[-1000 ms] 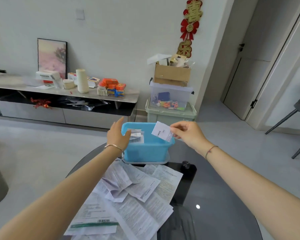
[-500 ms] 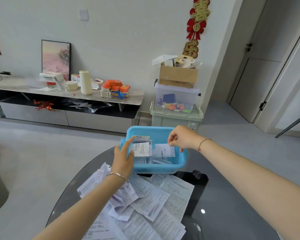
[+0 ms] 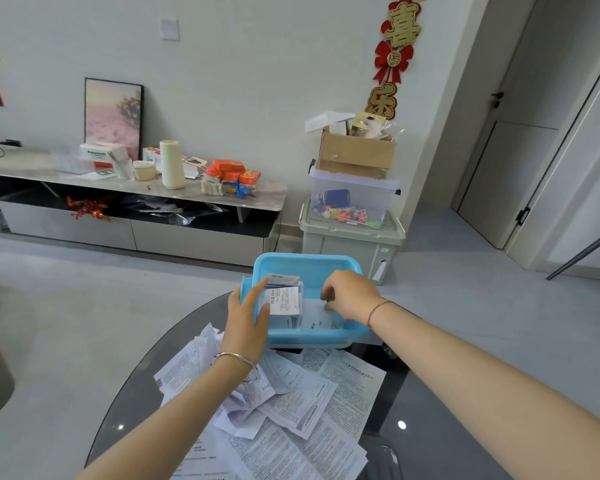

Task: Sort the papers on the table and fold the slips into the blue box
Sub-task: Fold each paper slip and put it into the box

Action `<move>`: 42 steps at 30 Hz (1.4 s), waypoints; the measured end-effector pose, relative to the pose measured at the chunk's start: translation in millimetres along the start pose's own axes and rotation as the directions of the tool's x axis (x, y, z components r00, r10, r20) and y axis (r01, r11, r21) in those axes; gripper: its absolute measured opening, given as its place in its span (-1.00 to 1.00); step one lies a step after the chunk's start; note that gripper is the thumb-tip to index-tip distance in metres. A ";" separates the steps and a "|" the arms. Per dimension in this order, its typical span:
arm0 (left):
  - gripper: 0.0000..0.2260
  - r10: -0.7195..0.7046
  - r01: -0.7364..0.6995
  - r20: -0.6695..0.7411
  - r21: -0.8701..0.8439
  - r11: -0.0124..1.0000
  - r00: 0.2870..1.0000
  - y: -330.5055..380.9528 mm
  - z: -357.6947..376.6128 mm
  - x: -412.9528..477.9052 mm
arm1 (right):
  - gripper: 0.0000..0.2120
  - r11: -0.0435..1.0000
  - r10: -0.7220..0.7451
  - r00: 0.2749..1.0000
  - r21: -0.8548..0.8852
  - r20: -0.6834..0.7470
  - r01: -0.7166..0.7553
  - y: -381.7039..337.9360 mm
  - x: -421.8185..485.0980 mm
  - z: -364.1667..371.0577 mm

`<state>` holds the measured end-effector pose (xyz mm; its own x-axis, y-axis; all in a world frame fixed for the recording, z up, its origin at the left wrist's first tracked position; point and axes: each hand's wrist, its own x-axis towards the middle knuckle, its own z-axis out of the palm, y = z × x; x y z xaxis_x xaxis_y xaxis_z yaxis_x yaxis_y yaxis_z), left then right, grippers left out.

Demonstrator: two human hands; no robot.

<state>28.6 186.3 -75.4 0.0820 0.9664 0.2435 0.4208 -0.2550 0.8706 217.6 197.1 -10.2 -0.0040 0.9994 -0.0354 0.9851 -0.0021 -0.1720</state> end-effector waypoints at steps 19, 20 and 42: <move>-0.43 0.076 -0.047 -0.160 0.180 0.982 0.984 14.0 13.0 11.2 | -0.70 0.628 0.474 0.878 0.674 0.067 -0.390 75.8 -92.2 70.0; -0.43 0.154 -0.118 -0.176 0.200 0.973 0.972 15.4 17.0 3.5 | -0.70 0.585 0.483 0.866 0.687 0.132 -0.431 74.0 -94.6 72.5; -0.90 0.045 0.141 0.550 -0.291 0.946 0.834 94.8 76.9 -113.5 | -0.82 0.326 0.188 0.975 0.929 0.117 -0.174 107.1 -237.8 -21.5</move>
<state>128.7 54.8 -53.4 0.5840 0.8117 0.0072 0.1471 -0.1146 0.9825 327.8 -39.9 0.9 0.1607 0.9701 -0.1816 0.1624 -0.2075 -0.9647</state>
